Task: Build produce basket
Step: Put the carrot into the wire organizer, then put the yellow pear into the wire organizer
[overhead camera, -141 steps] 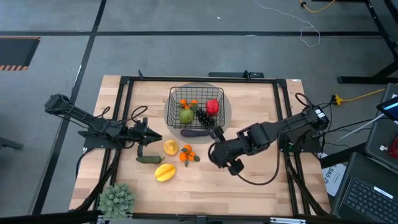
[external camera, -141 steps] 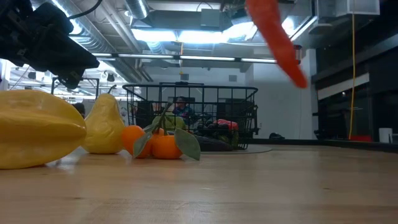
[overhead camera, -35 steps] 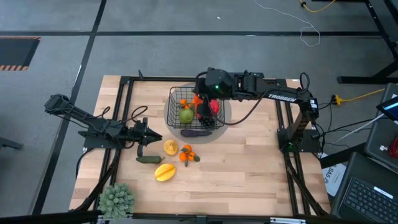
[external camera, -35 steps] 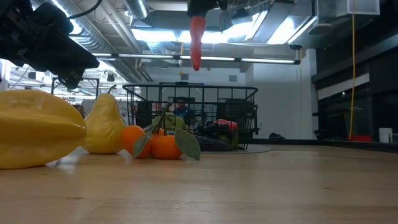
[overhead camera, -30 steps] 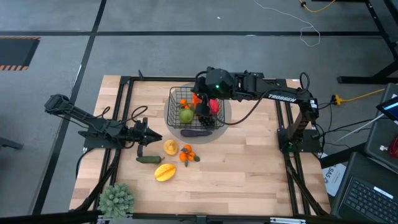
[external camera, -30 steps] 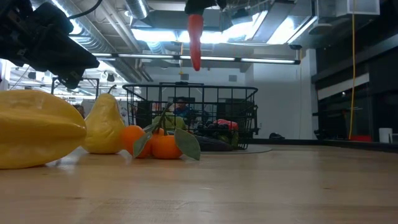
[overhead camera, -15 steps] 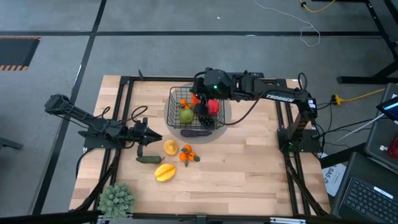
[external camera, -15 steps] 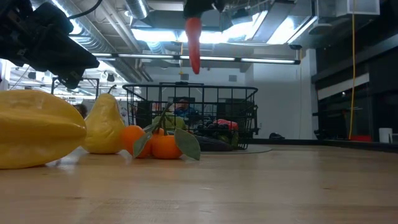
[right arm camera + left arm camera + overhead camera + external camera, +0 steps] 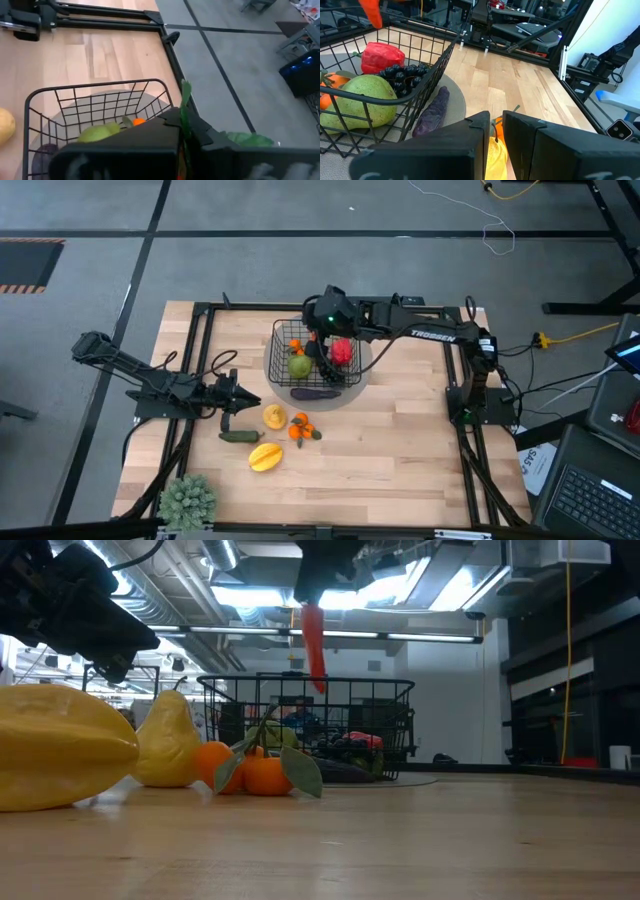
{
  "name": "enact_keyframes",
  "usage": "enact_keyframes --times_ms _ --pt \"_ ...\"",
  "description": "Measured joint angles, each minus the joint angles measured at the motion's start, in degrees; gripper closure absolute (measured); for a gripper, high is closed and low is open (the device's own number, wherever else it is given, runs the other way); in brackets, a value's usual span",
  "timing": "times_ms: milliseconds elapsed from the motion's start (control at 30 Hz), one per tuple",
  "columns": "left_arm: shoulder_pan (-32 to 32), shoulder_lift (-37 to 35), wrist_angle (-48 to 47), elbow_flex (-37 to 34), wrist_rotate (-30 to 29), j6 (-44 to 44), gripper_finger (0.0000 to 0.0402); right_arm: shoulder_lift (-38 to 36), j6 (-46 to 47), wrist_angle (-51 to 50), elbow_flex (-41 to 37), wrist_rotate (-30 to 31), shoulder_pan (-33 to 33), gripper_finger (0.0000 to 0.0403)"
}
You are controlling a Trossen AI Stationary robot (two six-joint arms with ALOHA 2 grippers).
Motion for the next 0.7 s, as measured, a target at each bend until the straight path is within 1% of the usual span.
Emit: enact_keyframes --times_ms 100,167,367,500,600,700 --pt "0.0 0.0 0.0 0.0 0.0 0.0 0.0360 0.0 -1.0 0.1 0.0 2.3 0.1 0.0398" --pt "0.0 0.0 0.0 0.0 0.0 0.0 0.0360 0.0 -1.9 0.2 0.0 3.7 0.1 0.0385" --pt "0.0 0.0 0.0 0.0 0.0 0.0 0.0360 0.0 -1.7 1.3 0.0 4.3 0.0 0.0322" --pt "0.0 0.0 0.0 0.0 0.0 0.0 0.0360 0.0 -1.2 2.4 0.0 8.9 0.1 0.0284" --pt "0.0 0.0 0.0 0.0 0.0 0.0 0.0360 0.0 -1.1 2.1 0.0 12.2 0.5 0.0271" --pt "0.0 0.0 0.0 0.0 0.0 0.1 0.0360 0.0 0.4 2.0 0.0 14.2 1.8 0.0268"
